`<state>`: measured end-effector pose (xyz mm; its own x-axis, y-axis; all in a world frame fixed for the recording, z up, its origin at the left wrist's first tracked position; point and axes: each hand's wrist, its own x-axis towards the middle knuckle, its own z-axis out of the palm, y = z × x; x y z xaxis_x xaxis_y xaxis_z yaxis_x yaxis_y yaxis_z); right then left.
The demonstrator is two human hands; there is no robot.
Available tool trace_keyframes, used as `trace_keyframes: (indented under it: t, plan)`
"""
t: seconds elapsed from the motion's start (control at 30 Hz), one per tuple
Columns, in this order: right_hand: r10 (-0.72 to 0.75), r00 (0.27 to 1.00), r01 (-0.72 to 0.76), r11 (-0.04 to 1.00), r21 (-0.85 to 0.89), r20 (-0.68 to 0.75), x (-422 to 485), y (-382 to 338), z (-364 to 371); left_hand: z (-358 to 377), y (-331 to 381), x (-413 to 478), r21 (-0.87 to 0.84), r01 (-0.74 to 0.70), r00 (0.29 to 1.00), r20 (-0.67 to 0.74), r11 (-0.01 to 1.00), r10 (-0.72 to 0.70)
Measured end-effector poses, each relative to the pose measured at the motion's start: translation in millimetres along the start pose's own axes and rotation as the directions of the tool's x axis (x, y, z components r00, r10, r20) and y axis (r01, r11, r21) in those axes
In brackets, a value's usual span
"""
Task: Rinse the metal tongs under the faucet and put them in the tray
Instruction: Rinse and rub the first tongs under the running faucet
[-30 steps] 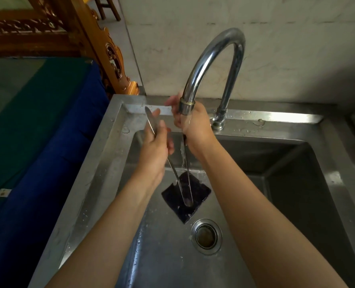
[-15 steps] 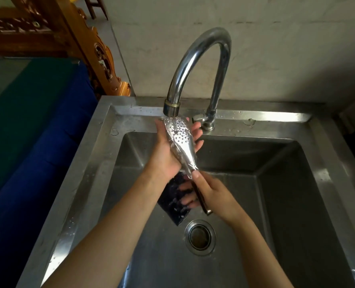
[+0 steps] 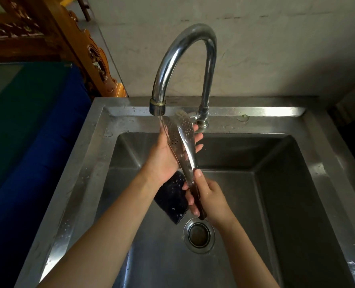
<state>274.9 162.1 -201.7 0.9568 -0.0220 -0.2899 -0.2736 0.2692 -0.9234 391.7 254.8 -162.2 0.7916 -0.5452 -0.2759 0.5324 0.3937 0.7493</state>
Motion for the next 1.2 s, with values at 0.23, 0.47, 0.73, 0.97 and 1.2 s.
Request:
trace_keyframes:
  t: [0.23, 0.47, 0.73, 0.97, 1.2]
  plan:
    - [-0.002, 0.998, -0.006, 0.99, 0.142, 0.055, 6, 12, -2, 6, 7, -4, 0.023, 0.018, 0.999, -0.046, 1.0, -0.017]
    - [-0.028, 0.996, 0.013, 0.986, 0.166, 0.088, 8, 11, -2, 10, 9, -6, 0.023, -0.001, 0.999, 0.033, 1.0, 0.0]
    - [-0.027, 0.997, 0.02, 0.995, -0.094, -0.076, 10, 3, 6, 1, 9, -7, 0.014, -0.043, 0.999, 0.001, 0.999, 0.043]
    - [-0.141, 0.975, 0.094, 0.961, -0.26, -0.17, 17, 15, 17, 13, 7, -10, 0.029, -0.144, 0.984, -0.101, 0.989, 0.146]
    - [-0.296, 0.913, 0.134, 0.869, -0.477, -0.282, 15, 29, 31, 26, 10, -9, 0.262, -0.118, 0.931, -0.307, 0.958, 0.199]
